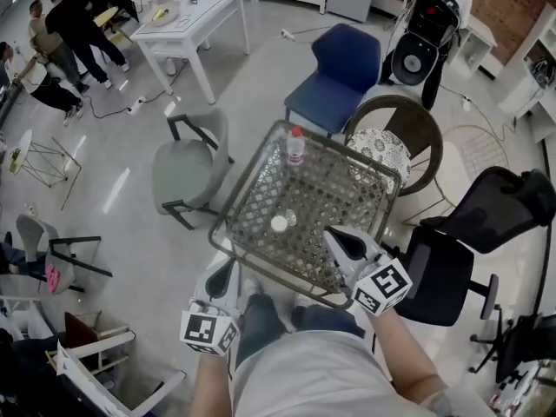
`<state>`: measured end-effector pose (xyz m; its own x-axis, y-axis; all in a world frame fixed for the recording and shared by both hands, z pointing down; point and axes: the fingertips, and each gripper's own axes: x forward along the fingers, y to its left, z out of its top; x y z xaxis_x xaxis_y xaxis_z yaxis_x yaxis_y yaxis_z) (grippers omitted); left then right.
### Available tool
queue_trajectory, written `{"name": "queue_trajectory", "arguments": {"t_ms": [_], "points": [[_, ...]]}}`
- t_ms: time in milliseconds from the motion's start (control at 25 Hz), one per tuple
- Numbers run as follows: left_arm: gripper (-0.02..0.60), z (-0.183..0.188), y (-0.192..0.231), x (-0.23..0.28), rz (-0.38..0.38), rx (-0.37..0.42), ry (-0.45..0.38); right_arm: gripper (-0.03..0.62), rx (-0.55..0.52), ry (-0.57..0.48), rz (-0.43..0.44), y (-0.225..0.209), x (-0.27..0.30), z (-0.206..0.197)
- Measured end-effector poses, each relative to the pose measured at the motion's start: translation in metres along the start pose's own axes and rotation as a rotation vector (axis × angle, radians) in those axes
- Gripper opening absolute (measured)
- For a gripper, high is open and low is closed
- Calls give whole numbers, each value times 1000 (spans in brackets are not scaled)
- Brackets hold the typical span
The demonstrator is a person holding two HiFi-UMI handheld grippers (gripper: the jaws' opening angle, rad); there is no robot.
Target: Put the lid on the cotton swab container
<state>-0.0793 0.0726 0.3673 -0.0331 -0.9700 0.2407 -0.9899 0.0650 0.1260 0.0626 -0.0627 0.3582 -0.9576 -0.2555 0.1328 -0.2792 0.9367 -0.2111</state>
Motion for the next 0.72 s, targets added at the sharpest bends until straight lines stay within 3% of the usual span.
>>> {"name": "queue_trajectory", "arguments": {"t_ms": [600,720], "points": [[9,-72,56,108,-361,-13,238,3,90,189,-218,-38,81,-67],[48,-97,60,127,-431,-21,299,5,110,235,-252,-41,93,-85]]}}
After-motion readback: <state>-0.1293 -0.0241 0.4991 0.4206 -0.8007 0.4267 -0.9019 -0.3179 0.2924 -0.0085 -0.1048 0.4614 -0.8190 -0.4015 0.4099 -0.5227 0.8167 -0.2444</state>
